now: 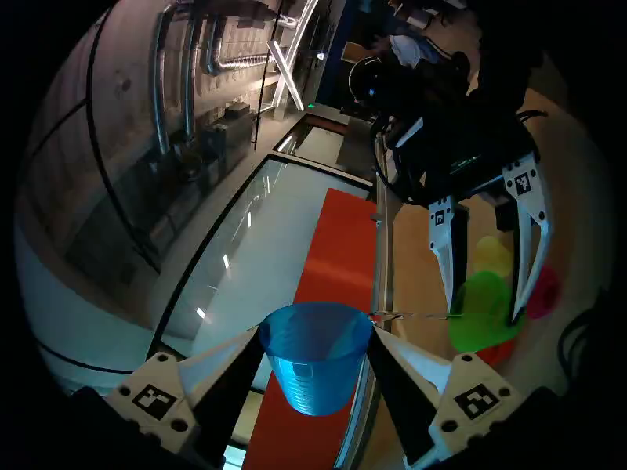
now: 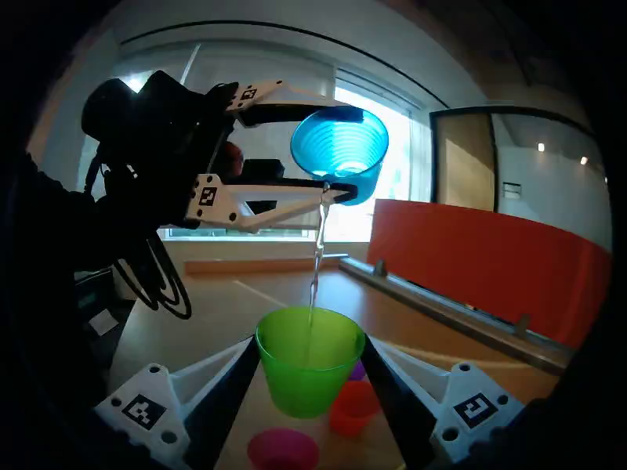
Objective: Pour water
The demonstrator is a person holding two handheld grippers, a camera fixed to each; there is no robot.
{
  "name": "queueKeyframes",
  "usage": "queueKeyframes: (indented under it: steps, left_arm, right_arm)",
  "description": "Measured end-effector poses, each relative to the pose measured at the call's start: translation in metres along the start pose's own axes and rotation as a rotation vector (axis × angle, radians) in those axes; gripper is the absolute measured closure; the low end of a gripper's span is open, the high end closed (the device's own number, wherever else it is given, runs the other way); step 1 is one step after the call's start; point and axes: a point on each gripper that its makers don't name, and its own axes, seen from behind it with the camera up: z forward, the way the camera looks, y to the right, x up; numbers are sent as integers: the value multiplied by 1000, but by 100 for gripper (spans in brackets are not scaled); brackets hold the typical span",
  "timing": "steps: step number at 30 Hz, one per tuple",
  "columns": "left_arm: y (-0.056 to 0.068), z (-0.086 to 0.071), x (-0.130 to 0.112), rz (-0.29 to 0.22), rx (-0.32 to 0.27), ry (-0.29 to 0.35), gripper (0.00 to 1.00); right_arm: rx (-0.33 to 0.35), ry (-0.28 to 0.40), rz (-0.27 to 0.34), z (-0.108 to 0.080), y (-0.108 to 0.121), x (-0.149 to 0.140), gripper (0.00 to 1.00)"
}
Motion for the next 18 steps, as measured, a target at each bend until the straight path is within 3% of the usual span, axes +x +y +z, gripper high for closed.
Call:
queueKeyframes:
  steps: [18]
  left_arm:
    - [-1, -2, 4, 28, -2, 6, 13]
  right_arm:
    - [-1, 10, -7, 0, 0, 1, 8]
